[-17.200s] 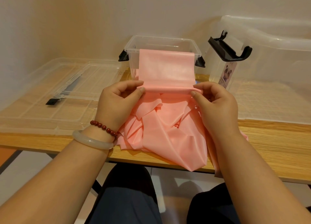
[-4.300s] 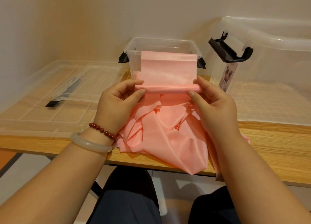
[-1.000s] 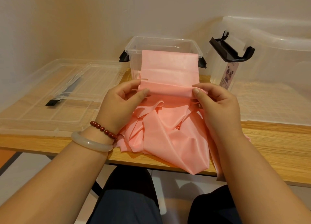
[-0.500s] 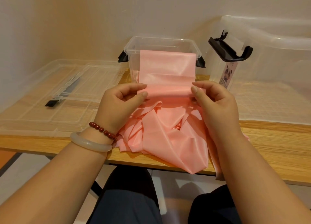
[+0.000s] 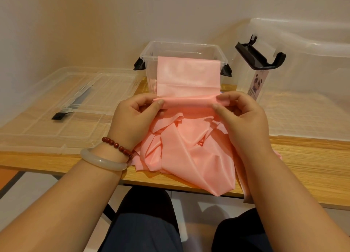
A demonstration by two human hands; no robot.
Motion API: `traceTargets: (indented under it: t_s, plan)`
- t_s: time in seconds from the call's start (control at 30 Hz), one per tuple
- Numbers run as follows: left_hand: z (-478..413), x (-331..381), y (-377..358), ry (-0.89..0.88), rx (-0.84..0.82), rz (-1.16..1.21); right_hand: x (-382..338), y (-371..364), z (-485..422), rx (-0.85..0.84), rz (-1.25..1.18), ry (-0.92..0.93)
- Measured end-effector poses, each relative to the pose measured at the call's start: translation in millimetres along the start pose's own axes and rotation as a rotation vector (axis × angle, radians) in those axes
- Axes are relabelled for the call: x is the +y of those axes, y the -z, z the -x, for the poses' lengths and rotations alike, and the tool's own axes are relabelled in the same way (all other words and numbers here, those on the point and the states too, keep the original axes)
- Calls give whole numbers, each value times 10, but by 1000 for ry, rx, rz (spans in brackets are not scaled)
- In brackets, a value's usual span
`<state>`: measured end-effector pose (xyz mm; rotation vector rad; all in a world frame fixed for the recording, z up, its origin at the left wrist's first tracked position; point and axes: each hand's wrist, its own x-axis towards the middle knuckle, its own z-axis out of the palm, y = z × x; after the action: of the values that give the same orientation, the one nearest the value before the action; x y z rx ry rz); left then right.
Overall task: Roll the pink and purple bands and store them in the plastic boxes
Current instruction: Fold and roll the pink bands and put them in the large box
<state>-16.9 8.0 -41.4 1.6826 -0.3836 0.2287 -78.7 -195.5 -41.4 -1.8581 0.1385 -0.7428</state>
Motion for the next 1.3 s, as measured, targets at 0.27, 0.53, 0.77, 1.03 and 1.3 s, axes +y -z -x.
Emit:
traceTargets:
  t_s: [0.27, 0.53, 0.77, 1.03, 1.3]
  plan:
    - [-21, 7, 2, 0, -12, 79, 43, -6, -20, 50, 75, 16]
    - [-5, -16, 22, -30, -38, -7, 55, 6, -39, 47, 90, 26]
    - [0, -5, -3, 2, -13, 2, 44, -8, -23, 52, 26, -7]
    - [1, 20, 4, 13, -19, 58, 32, -12, -29, 74, 27, -41]
    - [7, 10, 7, 21, -15, 51, 17, -14, -15, 65, 2, -14]
